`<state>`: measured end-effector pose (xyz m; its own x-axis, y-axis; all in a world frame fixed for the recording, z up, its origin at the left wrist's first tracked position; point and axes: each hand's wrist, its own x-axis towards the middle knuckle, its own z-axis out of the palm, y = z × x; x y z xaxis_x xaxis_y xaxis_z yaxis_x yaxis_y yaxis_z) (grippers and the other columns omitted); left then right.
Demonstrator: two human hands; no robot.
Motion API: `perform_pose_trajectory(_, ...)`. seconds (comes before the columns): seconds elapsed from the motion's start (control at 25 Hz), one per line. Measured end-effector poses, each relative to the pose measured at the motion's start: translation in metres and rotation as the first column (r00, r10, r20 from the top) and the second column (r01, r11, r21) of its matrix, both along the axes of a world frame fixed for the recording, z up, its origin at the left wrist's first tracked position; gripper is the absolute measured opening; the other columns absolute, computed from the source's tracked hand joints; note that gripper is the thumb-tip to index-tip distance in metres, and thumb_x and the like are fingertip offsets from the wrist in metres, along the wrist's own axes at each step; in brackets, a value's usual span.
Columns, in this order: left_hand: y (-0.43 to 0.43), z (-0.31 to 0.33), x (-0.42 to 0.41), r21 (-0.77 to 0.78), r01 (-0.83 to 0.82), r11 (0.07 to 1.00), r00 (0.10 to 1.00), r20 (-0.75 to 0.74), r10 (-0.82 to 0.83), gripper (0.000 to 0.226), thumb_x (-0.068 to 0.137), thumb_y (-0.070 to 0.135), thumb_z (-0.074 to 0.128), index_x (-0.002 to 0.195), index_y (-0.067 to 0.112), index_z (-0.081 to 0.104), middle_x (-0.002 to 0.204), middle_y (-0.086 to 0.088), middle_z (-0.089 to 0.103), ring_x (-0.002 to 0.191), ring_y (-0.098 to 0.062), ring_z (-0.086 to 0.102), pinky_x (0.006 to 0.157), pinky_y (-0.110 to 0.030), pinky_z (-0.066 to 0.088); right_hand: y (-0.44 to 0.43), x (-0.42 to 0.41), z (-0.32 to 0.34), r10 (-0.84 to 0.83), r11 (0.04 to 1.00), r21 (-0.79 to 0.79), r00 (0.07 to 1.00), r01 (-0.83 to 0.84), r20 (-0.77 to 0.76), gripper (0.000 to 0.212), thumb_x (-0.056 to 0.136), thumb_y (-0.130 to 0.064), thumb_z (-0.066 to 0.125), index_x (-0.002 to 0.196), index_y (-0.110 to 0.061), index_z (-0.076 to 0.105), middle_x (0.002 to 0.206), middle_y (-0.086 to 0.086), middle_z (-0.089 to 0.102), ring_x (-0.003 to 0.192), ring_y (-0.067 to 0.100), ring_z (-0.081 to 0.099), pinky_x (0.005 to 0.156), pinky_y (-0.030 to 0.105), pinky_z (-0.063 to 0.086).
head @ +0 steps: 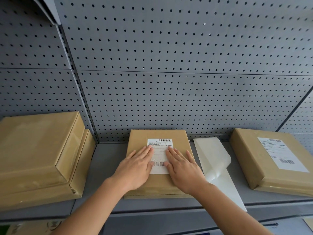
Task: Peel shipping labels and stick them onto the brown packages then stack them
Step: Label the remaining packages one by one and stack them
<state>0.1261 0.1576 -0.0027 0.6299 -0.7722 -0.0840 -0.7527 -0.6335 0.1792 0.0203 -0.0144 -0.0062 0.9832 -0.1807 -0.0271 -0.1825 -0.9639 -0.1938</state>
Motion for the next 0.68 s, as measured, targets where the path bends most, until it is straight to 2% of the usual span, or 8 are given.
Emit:
perform_pose_trajectory(0.24, 0.016, 0.004, -0.004, -0.004, -0.060, 0.998, 0.998, 0.004, 0.060, 0.059, 0.108, 0.045, 0.010, 0.160, 0.023, -0.006, 0.167, 0.009, -0.013, 0.153, -0.002, -0.010, 0.127, -0.030, -0.003, -0.008, -0.014, 0.001, -0.081, 0.997, 0.011, 0.997, 0.081, 0.016, 0.085, 0.090, -0.063, -0.007, 0.161, -0.019, 0.010, 0.169, -0.007, 0.007, 0.155, 0.007, 0.001, 0.126, 0.037, -0.005)
perform_pose_trajectory(0.36, 0.022, 0.008, -0.024, -0.046, -0.007, 0.999, 1.000, 0.013, 0.008, 0.062, 0.104, 0.046, 0.001, 0.160, 0.023, -0.008, 0.165, 0.012, -0.017, 0.152, 0.000, -0.014, 0.125, -0.027, -0.007, 0.010, -0.025, 0.008, 0.011, 1.000, 0.005, 0.998, -0.011, 0.056, 0.079, 0.093, -0.057, -0.004, 0.161, -0.019, 0.010, 0.168, -0.007, 0.003, 0.155, 0.007, 0.000, 0.124, 0.034, -0.010)
perform_pose_trajectory(0.44, 0.022, 0.006, -0.043, -0.053, 0.063, 0.997, 0.998, 0.028, -0.061, 0.070, 0.097, 0.050, -0.008, 0.161, 0.023, -0.006, 0.166, 0.012, -0.015, 0.152, 0.000, -0.014, 0.126, -0.029, -0.006, 0.030, -0.031, 0.007, 0.099, 0.995, -0.007, 0.990, -0.099, 0.101, 0.071, 0.099, -0.054, 0.001, 0.161, -0.020, 0.009, 0.167, -0.006, 0.003, 0.154, 0.008, 0.001, 0.123, 0.033, -0.011)
perform_pose_trajectory(0.48, 0.022, 0.003, -0.050, -0.049, 0.083, 0.995, 0.996, 0.034, -0.082, 0.067, 0.100, 0.049, -0.007, 0.162, 0.023, -0.006, 0.167, 0.011, -0.014, 0.153, -0.001, -0.013, 0.127, -0.031, -0.005, 0.039, -0.033, 0.005, 0.133, 0.991, -0.018, 0.983, -0.131, 0.125, 0.070, 0.101, -0.054, 0.000, 0.161, -0.020, 0.010, 0.167, -0.005, 0.006, 0.154, 0.009, 0.003, 0.123, 0.036, -0.010)
perform_pose_trajectory(0.56, 0.025, -0.008, -0.053, -0.036, 0.100, 0.994, 0.994, 0.052, -0.098, 0.060, 0.107, 0.042, 0.007, 0.163, 0.022, 0.000, 0.167, 0.009, -0.009, 0.155, -0.003, -0.006, 0.128, -0.034, 0.003, 0.047, -0.036, -0.005, 0.156, 0.988, -0.021, 0.978, -0.154, 0.139, 0.077, 0.098, -0.057, -0.007, 0.161, -0.018, 0.012, 0.167, -0.003, 0.012, 0.154, 0.011, 0.006, 0.124, 0.040, -0.009)
perform_pose_trajectory(0.6, 0.027, -0.010, -0.054, -0.042, 0.101, 0.994, 0.993, 0.064, -0.098, 0.059, 0.107, 0.041, 0.012, 0.162, 0.021, 0.009, 0.166, 0.008, -0.002, 0.155, -0.005, 0.004, 0.127, -0.038, 0.016, 0.046, -0.037, -0.010, 0.150, 0.989, -0.022, 0.981, -0.149, 0.123, 0.079, 0.097, -0.058, -0.007, 0.161, -0.018, 0.014, 0.167, -0.003, 0.015, 0.154, 0.010, 0.007, 0.125, 0.041, -0.008)
perform_pose_trajectory(0.64, 0.029, -0.007, -0.056, -0.041, 0.071, 0.997, 0.995, 0.073, -0.068, 0.058, 0.107, 0.041, 0.011, 0.161, 0.019, 0.015, 0.165, 0.006, 0.003, 0.155, -0.007, 0.013, 0.123, -0.040, 0.027, 0.043, -0.040, -0.014, 0.140, 0.990, -0.047, 0.984, -0.136, 0.114, 0.078, 0.099, -0.060, -0.003, 0.160, -0.017, 0.019, 0.166, -0.003, 0.020, 0.153, 0.010, 0.011, 0.125, 0.043, -0.003)
perform_pose_trajectory(0.68, 0.030, -0.006, -0.056, -0.037, 0.055, 0.998, 0.995, 0.086, -0.051, 0.062, 0.105, 0.045, 0.002, 0.161, 0.019, 0.012, 0.164, 0.006, 0.000, 0.155, -0.008, 0.011, 0.123, -0.040, 0.028, 0.040, -0.044, -0.017, 0.130, 0.989, -0.077, 0.986, -0.123, 0.099, 0.074, 0.102, -0.060, 0.005, 0.158, -0.017, 0.028, 0.163, -0.003, 0.028, 0.152, 0.010, 0.020, 0.121, 0.042, 0.004)
